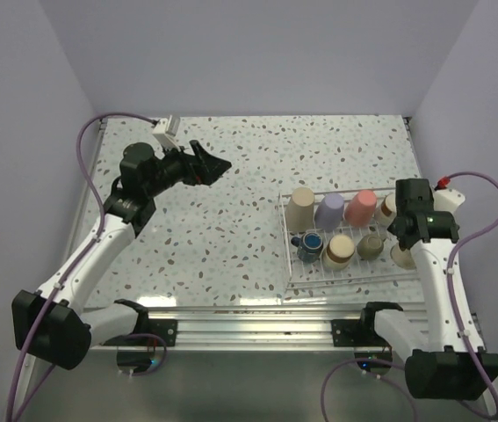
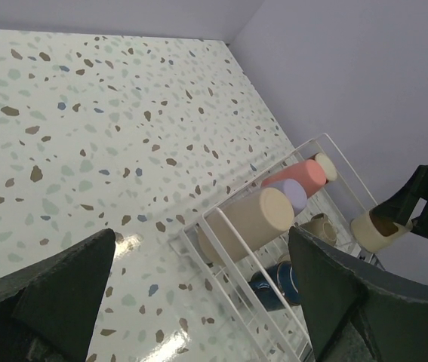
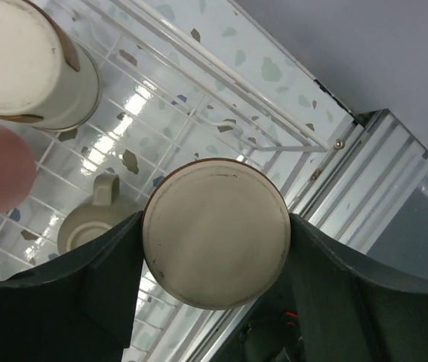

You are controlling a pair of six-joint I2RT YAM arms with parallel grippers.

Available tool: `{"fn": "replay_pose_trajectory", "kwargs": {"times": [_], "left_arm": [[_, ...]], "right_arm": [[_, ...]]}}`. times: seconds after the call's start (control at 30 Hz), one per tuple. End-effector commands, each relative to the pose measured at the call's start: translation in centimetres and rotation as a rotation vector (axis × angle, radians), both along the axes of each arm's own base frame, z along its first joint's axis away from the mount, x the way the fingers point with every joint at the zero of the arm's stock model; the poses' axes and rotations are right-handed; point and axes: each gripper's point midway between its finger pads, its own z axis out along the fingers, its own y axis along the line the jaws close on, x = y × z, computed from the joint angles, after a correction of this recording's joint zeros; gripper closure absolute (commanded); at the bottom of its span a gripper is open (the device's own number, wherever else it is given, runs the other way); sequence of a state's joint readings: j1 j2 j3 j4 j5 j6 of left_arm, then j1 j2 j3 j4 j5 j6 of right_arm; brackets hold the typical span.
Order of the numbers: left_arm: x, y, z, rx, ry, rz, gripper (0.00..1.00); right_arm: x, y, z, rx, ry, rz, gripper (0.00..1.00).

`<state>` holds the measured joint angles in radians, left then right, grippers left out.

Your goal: Load the cups into the dish rack

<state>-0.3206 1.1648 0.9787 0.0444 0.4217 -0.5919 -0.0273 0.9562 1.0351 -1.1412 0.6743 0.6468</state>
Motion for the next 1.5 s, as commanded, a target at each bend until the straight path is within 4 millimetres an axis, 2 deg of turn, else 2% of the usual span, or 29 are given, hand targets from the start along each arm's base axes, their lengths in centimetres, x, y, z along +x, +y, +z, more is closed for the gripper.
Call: {"fn": "replay_pose_trajectory", "kwargs": {"times": [0.0,0.27,0.3,0.4,0.43,0.5,0.53,0.73,0.77,0.8,0.9,1.0,1.03,1.1,1.13,1.2,1.33,1.43,1.47], "left_arm": [[0.4,-0.1,0.7,0.01,-0.066,-0.03,0.01],[0.8,-0.3,-0.6,0.01,-0.059,-0.048,0.01],[0.9,-0.3,-1.0,0.012,-0.049,-0.05,0.01],[1.1,-0.3,-1.3,0.021,-0.05,-0.053,0.02],[1.2,-0.2,-1.3,0.022,-0.05,-0.052,0.02],[1.4,-0.1,-1.3,0.028,-0.059,-0.05,0.02],[1.5,-0.1,-1.4,0.031,-0.055,-0.05,0.02],[2.0,-0.4,-1.7,0.027,-0.044,-0.062,0.02],[2.0,-0.5,-1.6,0.025,-0.046,-0.063,0.02],[2.1,-0.5,-1.7,0.025,-0.045,-0.064,0.02],[2.2,-0.5,-1.8,0.023,-0.039,-0.064,0.02],[2.2,-0.6,-1.9,0.019,-0.031,-0.063,0.02],[2.2,-0.6,-1.8,0.019,-0.031,-0.065,0.02],[2.1,-0.5,-1.8,0.018,-0.029,-0.063,0.02],[2.1,-0.5,-1.7,0.018,-0.028,-0.061,0.02],[2.0,-0.5,-1.5,0.012,-0.028,-0.057,0.02],[2.1,0.3,-1.6,0.038,-0.017,-0.015,0.02],[2.2,2.0,-1.6,0.085,-0.024,0.083,0.0],[1.9,2.7,-1.3,0.098,-0.043,0.115,0.0]], "right_arm": [[1.7,-0.4,-0.8,0.024,-0.051,-0.031,1.0],[2.3,-1.4,-3.8,0.052,-0.071,-0.151,1.0],[2.2,-1.5,-4.1,0.048,-0.059,-0.157,0.97],[1.6,-1.8,-4.9,0.027,-0.022,-0.171,0.78],[1.3,-2.0,-5.4,0.016,-0.005,-0.172,0.63],[1.1,-2.0,-5.7,0.01,-0.002,-0.17,0.5],[1.0,-2.0,-6.1,0.012,0.001,-0.169,0.36],[1.5,-1.9,-5.7,0.02,-0.024,-0.165,0.09],[1.6,-1.8,-5.5,0.025,-0.027,-0.164,0.02],[1.7,-1.8,-5.4,0.028,-0.031,-0.162,0.01],[2.3,-1.7,-3.6,0.036,-0.074,-0.153,0.01],[2.8,-1.7,-1.1,0.032,-0.117,-0.146,0.01],[3.2,-1.8,0.3,0.034,-0.15,-0.143,0.01],[3.5,-1.4,1.7,0.052,-0.175,-0.129,0.01],[4.1,-1.0,3.2,0.074,-0.219,-0.109,0.01],[4.6,-0.6,4.9,0.091,-0.265,-0.087,0.01],[6.6,1.6,10.3,0.152,-0.419,0.059,0.01],[7.1,2.8,14.2,0.16,-0.534,0.136,0.01],[7.7,3.8,15.4,0.185,-0.582,0.196,0.01]]}}
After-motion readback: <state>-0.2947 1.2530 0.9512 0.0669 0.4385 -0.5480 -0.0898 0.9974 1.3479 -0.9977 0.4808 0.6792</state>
